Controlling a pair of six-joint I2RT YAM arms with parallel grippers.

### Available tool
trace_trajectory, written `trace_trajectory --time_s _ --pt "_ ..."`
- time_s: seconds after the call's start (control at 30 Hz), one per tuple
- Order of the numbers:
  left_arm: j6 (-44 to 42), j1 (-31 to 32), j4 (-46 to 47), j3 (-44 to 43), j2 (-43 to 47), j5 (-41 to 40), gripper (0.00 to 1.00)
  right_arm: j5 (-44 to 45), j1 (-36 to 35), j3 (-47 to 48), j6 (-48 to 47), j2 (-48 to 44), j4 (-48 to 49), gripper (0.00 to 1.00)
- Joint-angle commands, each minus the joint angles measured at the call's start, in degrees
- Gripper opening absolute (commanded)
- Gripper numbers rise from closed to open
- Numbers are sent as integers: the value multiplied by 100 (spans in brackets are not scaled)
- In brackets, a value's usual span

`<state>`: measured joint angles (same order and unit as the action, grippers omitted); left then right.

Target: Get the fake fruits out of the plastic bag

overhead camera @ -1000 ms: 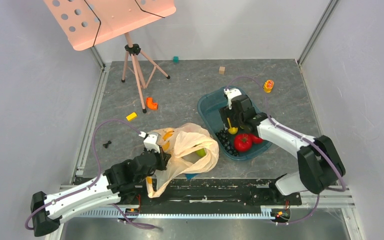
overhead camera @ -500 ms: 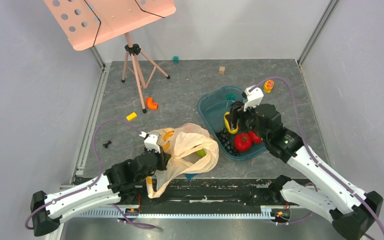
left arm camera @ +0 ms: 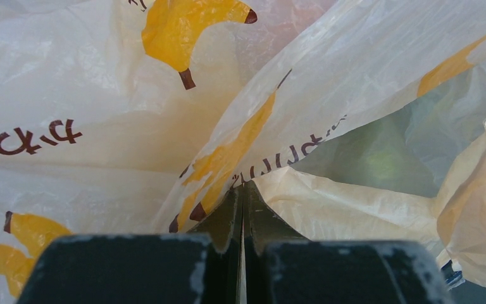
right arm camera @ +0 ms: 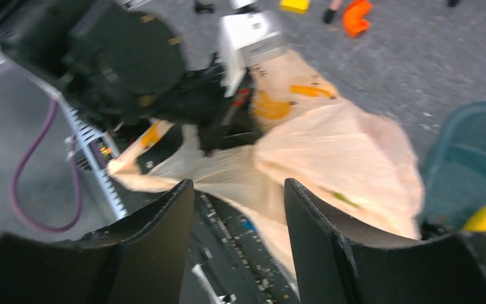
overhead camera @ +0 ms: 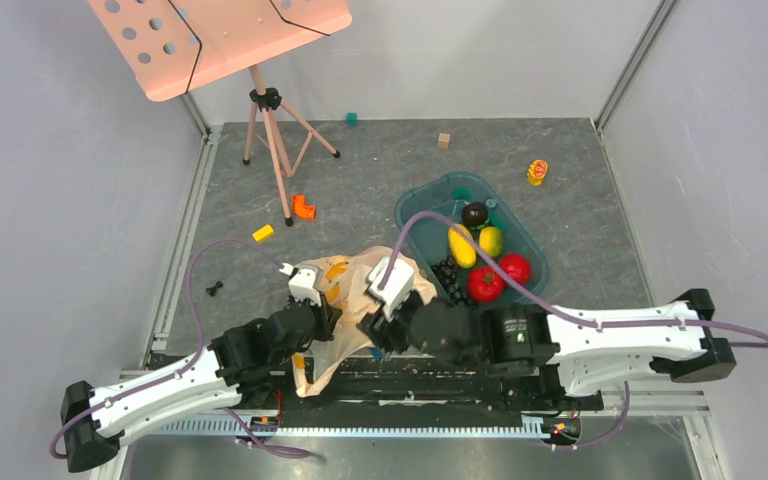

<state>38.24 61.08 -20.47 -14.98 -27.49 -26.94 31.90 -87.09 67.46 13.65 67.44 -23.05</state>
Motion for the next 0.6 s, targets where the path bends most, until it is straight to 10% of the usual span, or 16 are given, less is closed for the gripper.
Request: trace_trajectory --time_s 0.0,0.57 --pt "-74 -41 140 -101 -11 -173 2 437 -665 225 452 391 -85 53" --pt "-71 -42 153 -97 -3 -171 2 -924 537 -1231 1064 1203 1383 36"
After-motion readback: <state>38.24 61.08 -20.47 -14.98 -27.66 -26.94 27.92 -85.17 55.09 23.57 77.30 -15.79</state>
